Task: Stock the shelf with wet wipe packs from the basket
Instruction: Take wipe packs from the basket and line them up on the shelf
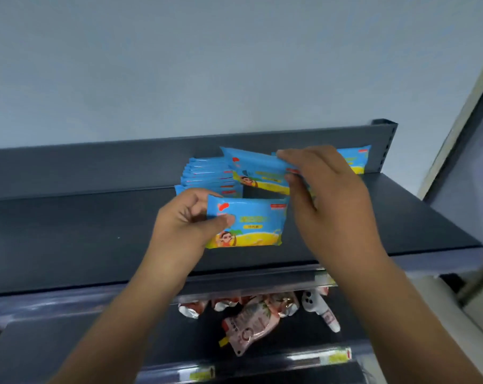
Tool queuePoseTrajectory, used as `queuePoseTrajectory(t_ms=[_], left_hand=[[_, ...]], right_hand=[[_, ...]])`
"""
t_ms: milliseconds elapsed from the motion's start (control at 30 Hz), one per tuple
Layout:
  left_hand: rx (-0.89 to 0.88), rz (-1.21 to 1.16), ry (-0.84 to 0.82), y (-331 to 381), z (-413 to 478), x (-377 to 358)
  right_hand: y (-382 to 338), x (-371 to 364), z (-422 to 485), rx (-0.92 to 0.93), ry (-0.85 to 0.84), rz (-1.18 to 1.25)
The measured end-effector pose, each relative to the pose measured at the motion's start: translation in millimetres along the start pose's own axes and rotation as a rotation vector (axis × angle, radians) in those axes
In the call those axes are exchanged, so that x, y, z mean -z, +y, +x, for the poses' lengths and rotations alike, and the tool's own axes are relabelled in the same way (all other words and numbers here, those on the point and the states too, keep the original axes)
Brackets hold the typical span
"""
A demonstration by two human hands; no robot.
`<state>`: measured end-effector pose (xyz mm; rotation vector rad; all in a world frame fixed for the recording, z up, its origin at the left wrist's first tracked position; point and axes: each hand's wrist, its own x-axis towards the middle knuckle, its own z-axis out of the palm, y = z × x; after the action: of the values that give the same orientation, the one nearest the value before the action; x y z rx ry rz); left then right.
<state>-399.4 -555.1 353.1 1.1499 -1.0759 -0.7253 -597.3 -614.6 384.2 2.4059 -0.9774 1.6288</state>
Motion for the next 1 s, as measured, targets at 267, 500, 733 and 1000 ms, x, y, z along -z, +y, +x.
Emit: queuePoseTrajectory(t_ms=[267, 500, 733, 1000], left_hand=[[0.056, 0.082, -0.003, -31.5, 50.8, -133.0], [0.196, 0.097, 0.165, -77.8, 119.5, -169.9], [0.149, 0.274, 0.201, -97.2, 174.2, -187.8], [0.143, 0.341, 0.280, -115.7, 206.7, -185.2]], right_hand=[[113.9, 42.8, 28.7, -0.046, -0.026, -0.047], [170.1, 24.0, 45.6, -0.055, -0.187, -0.016], [197.8, 7.9, 50.5, -0.163, -0.276, -0.043], [233.7, -5.6, 54.4, -0.413, -0.473, 0.057]])
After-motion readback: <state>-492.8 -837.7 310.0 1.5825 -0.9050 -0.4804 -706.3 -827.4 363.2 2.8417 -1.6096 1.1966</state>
